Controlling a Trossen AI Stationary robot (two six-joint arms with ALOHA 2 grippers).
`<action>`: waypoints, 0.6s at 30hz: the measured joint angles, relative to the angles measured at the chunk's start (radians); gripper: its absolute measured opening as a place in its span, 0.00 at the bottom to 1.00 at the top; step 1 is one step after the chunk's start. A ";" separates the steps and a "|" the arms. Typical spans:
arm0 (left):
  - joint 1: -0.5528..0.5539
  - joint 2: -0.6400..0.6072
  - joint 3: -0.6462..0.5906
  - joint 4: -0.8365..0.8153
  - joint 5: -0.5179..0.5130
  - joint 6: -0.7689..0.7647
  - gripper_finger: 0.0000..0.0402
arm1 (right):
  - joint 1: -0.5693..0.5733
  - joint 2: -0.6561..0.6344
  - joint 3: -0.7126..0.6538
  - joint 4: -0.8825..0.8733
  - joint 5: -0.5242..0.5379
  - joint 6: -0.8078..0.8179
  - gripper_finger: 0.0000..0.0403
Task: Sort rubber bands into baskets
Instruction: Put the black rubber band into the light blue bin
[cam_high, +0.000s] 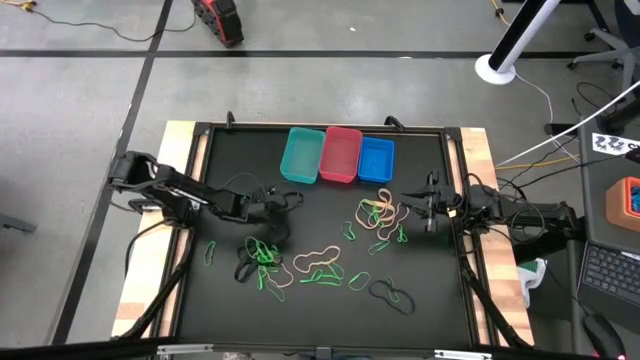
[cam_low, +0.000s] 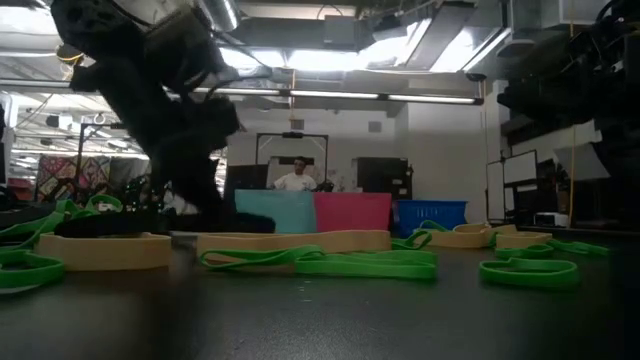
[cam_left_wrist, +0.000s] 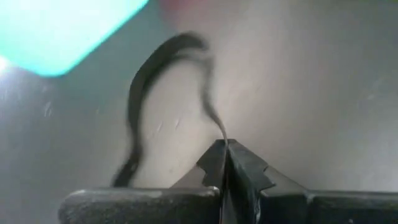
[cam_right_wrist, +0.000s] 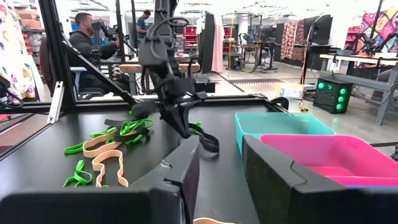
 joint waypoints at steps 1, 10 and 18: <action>0.000 -0.011 0.000 0.017 0.001 0.000 0.01 | 0.000 0.000 0.000 0.000 0.000 0.000 0.30; 0.011 -0.137 0.000 0.174 0.002 0.054 0.01 | 0.000 0.000 0.000 0.002 0.005 -0.006 0.30; 0.112 -0.169 0.001 0.443 0.003 0.271 0.01 | 0.000 0.000 0.000 0.004 0.009 -0.007 0.30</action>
